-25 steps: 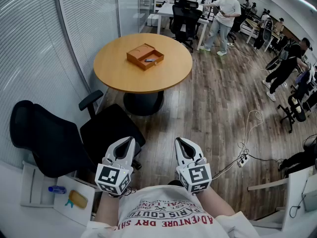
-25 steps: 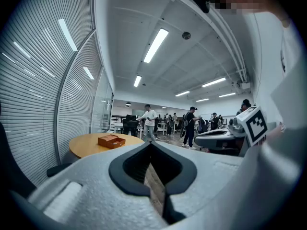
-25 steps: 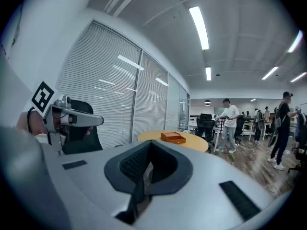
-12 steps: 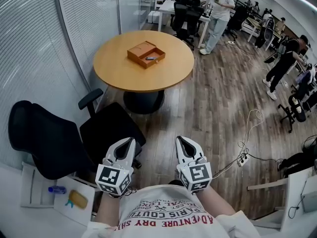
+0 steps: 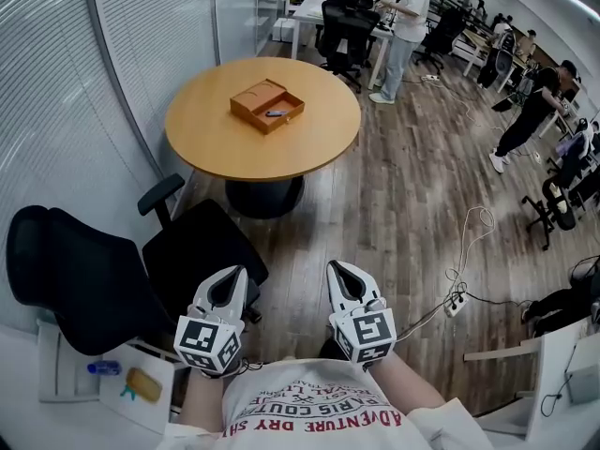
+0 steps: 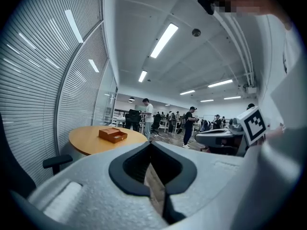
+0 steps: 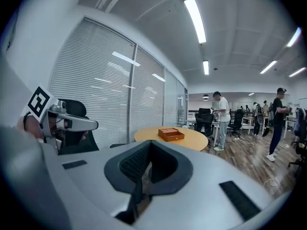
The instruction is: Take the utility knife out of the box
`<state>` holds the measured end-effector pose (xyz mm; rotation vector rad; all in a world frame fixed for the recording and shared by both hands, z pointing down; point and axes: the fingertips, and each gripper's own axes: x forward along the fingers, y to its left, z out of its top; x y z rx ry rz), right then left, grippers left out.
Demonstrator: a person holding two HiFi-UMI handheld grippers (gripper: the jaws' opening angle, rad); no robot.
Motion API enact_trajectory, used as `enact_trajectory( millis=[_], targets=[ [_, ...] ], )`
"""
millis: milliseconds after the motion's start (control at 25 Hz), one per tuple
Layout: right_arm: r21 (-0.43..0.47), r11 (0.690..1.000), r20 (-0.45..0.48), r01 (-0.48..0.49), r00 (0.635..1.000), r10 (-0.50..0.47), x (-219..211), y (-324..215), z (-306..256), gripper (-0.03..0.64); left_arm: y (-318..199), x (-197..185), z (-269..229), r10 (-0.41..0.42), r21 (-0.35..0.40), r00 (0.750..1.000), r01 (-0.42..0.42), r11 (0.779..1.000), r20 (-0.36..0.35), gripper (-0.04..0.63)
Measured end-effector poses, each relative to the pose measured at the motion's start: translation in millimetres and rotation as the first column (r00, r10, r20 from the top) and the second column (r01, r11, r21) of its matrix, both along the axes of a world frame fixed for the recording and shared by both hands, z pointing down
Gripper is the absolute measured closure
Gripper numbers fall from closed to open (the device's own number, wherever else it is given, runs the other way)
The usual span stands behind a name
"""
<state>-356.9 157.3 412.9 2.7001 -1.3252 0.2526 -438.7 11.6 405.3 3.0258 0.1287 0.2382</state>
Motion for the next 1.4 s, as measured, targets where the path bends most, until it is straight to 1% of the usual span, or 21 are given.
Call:
enact_trajectory(
  millis=[200,320,440,640,880,1000,1120,1280,1400],
  targets=[
    [0.011,1.000,0.028,0.024,0.999,-0.025,45.0,6.4,10.7,0.609,5.8,44.1,10.0,-0.030,0.000,0.999,0.030,1.000,0.029,0.600],
    [0.002,0.998,0.038,0.066,0.997,-0.066,82.0,13.9,16.0,0.609,18.4,78.9,11.1,-0.051,0.004,0.998,0.051,0.999,0.033,0.600],
    [-0.014,0.994,0.041,0.109,0.993,-0.109,127.0,22.6,20.2,0.609,31.5,119.9,11.0,-0.083,0.010,0.996,0.083,0.997,0.039,0.601],
    [-0.012,0.990,0.072,0.138,0.988,-0.137,212.7,46.4,18.3,0.609,58.2,191.2,1.1,-0.126,0.008,0.991,0.126,0.992,0.040,0.600],
    [-0.030,0.982,0.074,0.184,0.981,-0.182,302.5,68.1,17.1,0.609,77.6,270.1,-1.8,-0.199,-0.007,0.980,0.199,0.980,0.032,0.600],
    [-0.046,0.977,0.077,0.210,0.976,-0.206,334.0,75.9,22.6,0.609,90.3,296.8,3.3,-0.214,-0.014,0.976,0.215,0.976,0.040,0.600],
    [-0.053,0.976,0.100,0.212,0.973,-0.206,365.1,75.0,30.2,0.609,90.9,318.2,13.0,-0.228,-0.020,0.971,0.230,0.973,0.071,0.600],
    [-0.049,0.974,0.122,0.221,0.969,-0.213,396.1,61.1,39.2,0.609,69.4,342.4,24.5,-0.268,-0.026,0.958,0.272,0.962,0.101,0.600],
    [-0.050,0.973,0.130,0.223,0.968,-0.215,419.5,46.7,44.4,0.609,54.4,366.9,31.7,-0.270,-0.028,0.956,0.275,0.961,0.114,0.600]
  ],
)
